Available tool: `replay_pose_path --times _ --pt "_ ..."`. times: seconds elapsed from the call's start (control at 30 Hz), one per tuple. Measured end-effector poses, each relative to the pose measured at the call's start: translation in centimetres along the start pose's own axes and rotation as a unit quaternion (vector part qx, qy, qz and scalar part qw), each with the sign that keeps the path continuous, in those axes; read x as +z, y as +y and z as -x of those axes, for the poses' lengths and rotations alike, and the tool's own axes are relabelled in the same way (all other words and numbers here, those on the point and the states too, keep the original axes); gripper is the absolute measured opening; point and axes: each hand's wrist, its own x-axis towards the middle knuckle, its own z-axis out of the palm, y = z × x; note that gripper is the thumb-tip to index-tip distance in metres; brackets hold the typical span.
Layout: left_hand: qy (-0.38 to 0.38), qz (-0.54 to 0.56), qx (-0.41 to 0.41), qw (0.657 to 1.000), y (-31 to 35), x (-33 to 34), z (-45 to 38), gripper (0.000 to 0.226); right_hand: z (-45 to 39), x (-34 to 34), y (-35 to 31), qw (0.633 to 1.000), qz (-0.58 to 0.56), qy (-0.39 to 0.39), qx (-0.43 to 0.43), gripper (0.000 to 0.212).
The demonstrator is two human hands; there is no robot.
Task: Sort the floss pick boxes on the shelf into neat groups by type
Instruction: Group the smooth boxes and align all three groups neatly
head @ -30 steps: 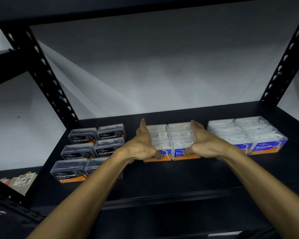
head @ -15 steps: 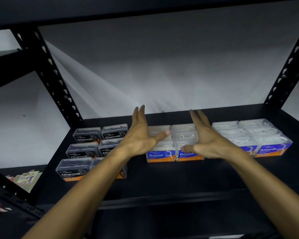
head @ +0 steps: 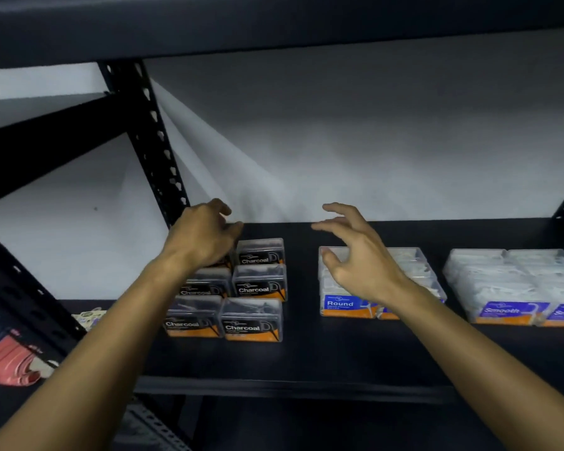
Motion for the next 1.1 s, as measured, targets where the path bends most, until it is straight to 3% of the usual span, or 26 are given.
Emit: replay_pose_path --times 0.13,0.27,0.37,0.5,0.77,1.1 --pt "-0.035 -0.079 -0.001 0.996 -2.6 -0.6 -1.0 0.052 -3.0 2.2 -1.5 0.998 0.027 -0.053 0.002 0.037" --pt "-0.144 -0.138 -0.009 0.980 -4.3 -0.4 -2.5 0.055 -6.0 4.1 -2.5 0.987 0.054 -0.146 0.033 0.040" --pt "-0.212 -0.157 0.004 0.965 -5.0 -0.1 -3.1 0.054 -7.8 5.3 -2.9 0.969 0.070 -0.228 0.062 0.048" --pt "-0.243 -0.150 0.019 0.958 -5.4 0.4 -3.4 0.054 -9.1 6.5 -3.2 0.947 0.090 -0.295 0.089 0.058" --pt "-0.206 -0.078 0.046 0.974 -6.5 1.6 -2.6 0.041 -8.2 8.3 -2.3 0.954 0.064 -0.260 0.133 0.053" --pt "-0.213 -0.061 0.052 0.974 -6.2 1.6 -2.5 0.042 -7.8 8.5 -2.4 0.960 0.037 -0.239 0.143 0.050"
